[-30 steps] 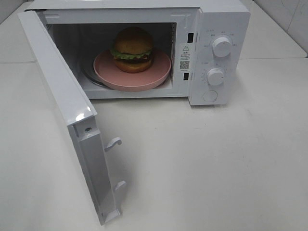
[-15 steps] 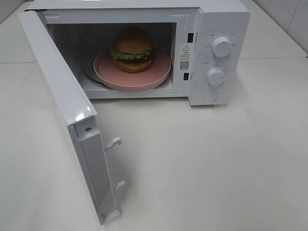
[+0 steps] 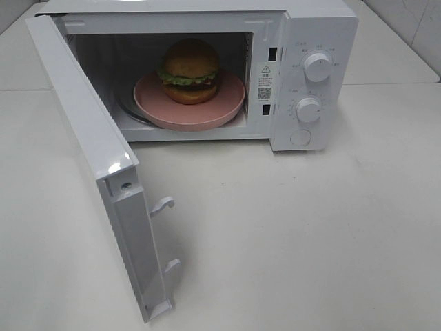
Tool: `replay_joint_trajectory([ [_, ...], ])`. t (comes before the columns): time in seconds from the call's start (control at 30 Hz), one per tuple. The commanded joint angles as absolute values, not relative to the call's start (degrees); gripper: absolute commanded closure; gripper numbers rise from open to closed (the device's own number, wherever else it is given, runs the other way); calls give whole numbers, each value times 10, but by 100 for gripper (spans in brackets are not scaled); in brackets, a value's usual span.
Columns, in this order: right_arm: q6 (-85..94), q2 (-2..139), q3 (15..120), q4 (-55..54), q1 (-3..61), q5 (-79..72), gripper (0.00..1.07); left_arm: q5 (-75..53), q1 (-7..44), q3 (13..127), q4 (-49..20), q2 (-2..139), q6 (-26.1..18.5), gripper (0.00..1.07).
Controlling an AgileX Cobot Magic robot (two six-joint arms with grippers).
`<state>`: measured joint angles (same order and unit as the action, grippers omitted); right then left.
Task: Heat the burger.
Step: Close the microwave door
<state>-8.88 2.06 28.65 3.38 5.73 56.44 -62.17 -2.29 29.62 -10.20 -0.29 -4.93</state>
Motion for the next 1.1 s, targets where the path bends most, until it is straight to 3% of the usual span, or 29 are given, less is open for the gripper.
replay_joint_trajectory([
  [0.03, -80, 6, 281, 34, 54, 551, 32, -613, -20, 296, -107, -13, -46, 9],
  [1.1, -80, -17, 281, 33, 54, 551, 32, -613, -20, 296, -107, -7, -46, 9],
])
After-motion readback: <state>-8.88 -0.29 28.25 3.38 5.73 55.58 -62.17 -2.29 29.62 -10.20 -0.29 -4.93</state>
